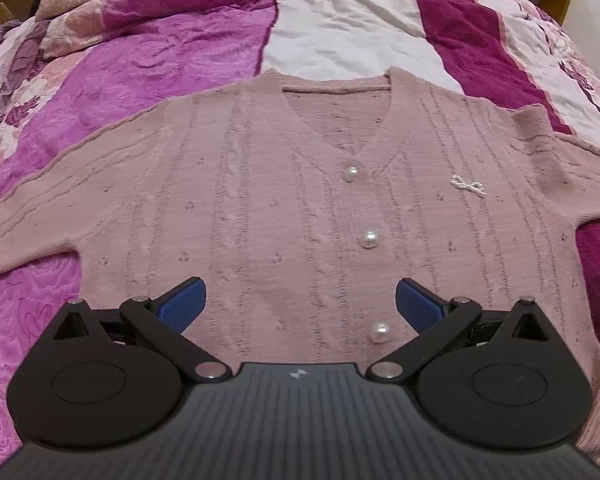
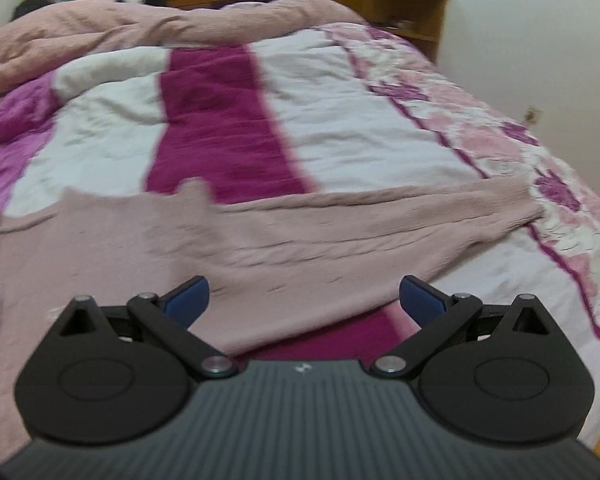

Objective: Fold small clothes
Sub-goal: 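Move the right tool to a sleeve cuff and close on it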

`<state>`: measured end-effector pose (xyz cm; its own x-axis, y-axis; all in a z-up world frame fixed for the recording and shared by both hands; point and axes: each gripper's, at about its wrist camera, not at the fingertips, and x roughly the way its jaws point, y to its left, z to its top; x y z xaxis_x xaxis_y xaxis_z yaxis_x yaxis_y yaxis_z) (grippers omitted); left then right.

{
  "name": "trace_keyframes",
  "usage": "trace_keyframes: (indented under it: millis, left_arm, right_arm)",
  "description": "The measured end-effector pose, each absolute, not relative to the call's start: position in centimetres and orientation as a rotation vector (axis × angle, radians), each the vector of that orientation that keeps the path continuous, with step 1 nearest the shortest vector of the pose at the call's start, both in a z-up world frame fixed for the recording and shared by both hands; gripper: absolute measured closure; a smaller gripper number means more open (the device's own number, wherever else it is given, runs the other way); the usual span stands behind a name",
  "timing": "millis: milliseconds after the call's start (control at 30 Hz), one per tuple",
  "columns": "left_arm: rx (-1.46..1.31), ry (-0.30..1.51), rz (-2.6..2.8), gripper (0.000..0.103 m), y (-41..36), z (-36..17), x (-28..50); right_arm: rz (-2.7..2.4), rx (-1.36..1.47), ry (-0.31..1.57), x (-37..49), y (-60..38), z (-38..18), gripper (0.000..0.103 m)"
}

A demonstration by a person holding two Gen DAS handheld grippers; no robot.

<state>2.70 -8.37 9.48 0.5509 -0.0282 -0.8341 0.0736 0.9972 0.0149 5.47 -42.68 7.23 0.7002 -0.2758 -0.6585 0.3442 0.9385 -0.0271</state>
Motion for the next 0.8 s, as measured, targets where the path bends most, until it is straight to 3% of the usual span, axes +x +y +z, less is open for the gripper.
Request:
trace_keyframes:
  millis: [800]
  left_arm:
    - [0.145, 1.080, -0.041, 0.000, -11.7, 6.6, 3.5]
  right_arm:
    - [-0.368, 0.303, 0.713, 10.5, -53.8, 0.9, 0.000]
